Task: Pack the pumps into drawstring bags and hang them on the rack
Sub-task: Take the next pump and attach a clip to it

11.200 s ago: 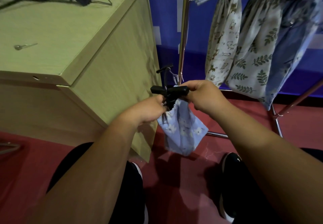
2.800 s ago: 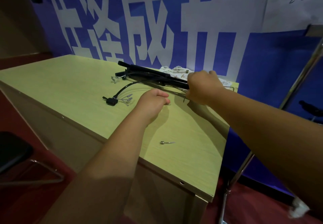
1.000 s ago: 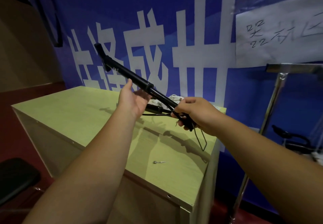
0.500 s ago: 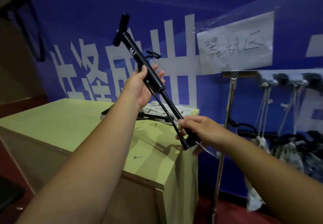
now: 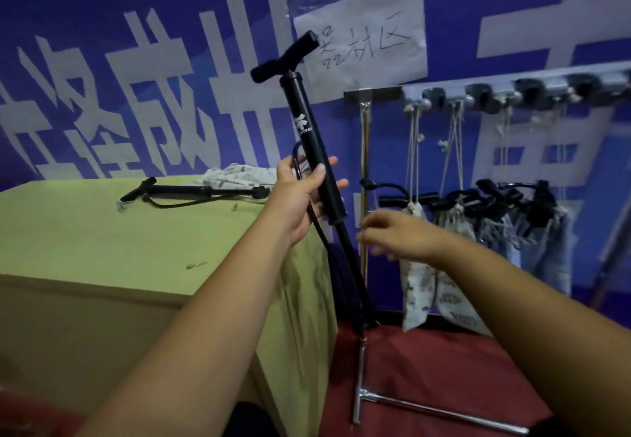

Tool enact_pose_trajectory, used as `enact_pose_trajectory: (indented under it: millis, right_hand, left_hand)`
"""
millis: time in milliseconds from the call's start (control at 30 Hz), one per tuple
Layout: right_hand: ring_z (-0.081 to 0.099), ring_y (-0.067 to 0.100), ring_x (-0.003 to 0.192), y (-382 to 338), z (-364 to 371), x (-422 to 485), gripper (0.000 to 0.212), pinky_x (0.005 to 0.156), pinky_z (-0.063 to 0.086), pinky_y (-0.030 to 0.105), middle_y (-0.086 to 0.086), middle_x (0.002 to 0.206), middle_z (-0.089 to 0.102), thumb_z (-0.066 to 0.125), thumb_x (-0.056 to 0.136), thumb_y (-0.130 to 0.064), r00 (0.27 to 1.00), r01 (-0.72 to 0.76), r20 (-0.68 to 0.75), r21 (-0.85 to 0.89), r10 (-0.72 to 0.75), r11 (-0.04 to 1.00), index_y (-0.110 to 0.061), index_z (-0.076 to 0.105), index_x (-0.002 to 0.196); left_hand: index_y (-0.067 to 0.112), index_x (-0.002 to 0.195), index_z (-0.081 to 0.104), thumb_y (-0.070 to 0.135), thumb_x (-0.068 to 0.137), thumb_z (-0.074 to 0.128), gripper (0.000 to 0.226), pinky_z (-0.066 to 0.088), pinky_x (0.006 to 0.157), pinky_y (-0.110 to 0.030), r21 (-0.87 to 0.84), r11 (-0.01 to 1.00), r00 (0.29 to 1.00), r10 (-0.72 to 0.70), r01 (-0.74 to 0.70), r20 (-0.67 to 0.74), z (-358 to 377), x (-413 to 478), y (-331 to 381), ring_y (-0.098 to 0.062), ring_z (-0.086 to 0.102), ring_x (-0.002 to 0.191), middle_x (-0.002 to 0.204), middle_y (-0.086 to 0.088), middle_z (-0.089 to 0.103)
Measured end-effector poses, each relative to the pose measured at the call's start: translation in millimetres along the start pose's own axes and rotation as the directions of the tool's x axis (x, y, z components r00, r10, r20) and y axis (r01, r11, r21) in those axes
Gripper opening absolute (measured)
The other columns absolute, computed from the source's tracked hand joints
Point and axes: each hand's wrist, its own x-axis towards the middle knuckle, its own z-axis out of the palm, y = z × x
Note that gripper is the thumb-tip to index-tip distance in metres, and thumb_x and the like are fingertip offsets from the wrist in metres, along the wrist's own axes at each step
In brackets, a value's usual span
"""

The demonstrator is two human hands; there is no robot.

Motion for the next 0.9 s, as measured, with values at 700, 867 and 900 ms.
enact_pose_trajectory:
  millis: [700, 867, 900]
  right_hand:
    - [0.078, 0.034, 0.100, 59.9, 59.3, 16.7, 0.033, 0.096, 0.062, 0.058, 0.012, 0.108, 0.079, 0.079, 0.090, -0.029, 0.904, 0.141, -0.398, 0.621, 0.155, 0.771, -0.019, 0.061, 0.116]
    - [0.070, 0.017, 0.077, 90.7, 79.7, 12.7, 0.024, 0.082, 0.058, 0.049, -0.008, 0.084, 0.073, 0.067, 0.096, -0.018, 0.903, 0.122, -0.405, 0.561, 0.144, 0.819, -0.035, 0.060, 0.112]
    - [0.068, 0.014, 0.074, 98.2, 86.0, 12.5, 0.025, 0.078, 0.056, 0.046, -0.010, 0.080, 0.072, 0.066, 0.095, -0.017, 0.904, 0.106, -0.400, 0.547, 0.148, 0.830, -0.037, 0.060, 0.110]
  left_hand:
    - [0.013, 0.093, 0.060, 0.012, 0.112, 0.047, 0.024, 0.054, 0.071, -0.032, -0.028, 0.941, 0.941, -0.339, 0.338, -0.015, 0.1, -42.3, -184.5, -0.019, 0.062, 0.076, 0.084, -0.005, 0.065]
    - [0.014, 0.098, 0.060, 0.010, 0.111, 0.046, 0.019, 0.042, 0.061, -0.027, -0.068, 0.917, 0.915, -0.398, 0.394, -0.068, -12.4, -46.8, -221.9, -0.012, 0.047, 0.064, 0.077, 0.002, 0.053]
    - [0.014, 0.098, 0.060, 0.010, 0.111, 0.046, 0.019, 0.040, 0.059, -0.026, -0.081, 0.910, 0.909, -0.411, 0.406, -0.070, -15.2, -48.1, -227.9, -0.010, 0.045, 0.062, 0.077, 0.003, 0.052]
